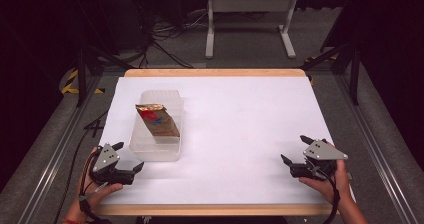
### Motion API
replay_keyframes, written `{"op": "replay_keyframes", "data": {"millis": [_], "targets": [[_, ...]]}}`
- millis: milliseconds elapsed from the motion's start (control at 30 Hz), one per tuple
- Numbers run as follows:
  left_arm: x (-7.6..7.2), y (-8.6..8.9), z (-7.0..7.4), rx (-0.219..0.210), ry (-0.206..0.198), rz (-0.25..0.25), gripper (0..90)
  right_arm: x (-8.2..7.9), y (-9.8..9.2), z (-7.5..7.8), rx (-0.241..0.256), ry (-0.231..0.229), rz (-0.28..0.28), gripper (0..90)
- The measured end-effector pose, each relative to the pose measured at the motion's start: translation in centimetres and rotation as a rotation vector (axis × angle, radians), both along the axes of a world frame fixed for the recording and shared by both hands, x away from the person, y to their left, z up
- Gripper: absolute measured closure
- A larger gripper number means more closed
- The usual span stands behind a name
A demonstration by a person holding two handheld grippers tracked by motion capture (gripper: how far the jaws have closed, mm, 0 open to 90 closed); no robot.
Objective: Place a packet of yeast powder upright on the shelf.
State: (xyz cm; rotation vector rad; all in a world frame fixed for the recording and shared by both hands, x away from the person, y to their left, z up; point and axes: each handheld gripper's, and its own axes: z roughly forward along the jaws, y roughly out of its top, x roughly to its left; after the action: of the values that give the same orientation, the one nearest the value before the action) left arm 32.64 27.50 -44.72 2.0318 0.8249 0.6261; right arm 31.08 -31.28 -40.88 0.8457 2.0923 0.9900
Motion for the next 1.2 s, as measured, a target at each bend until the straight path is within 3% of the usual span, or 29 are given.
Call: {"op": "replay_keyframes", "data": {"millis": [433, 567, 733, 1200], "targets": [[0.3, 0.1, 0.0, 0.002, 0.002, -0.001, 4.4, -0.9, -3.1, -1.3, 0.066, -0.054, -0.064, 10.7], [0.1, 0.1, 0.0, -0.002, -0.003, 0.001, 4.5, -0.7, -3.4, -1.6, 0.103, -0.032, -0.082, 10.2], [-0.1, -0.1, 0.1, 0.011, -0.007, -0.006, 4.4, -0.8, -3.0, -1.9, 0.059, -0.039, -0.090, 10.1], [-0.4, 0.3, 0.0, 0.005, -0.006, 0.009, 4.4, -0.6, -2.2, -1.7, 0.048, -0.062, -0.080, 10.4]]}}
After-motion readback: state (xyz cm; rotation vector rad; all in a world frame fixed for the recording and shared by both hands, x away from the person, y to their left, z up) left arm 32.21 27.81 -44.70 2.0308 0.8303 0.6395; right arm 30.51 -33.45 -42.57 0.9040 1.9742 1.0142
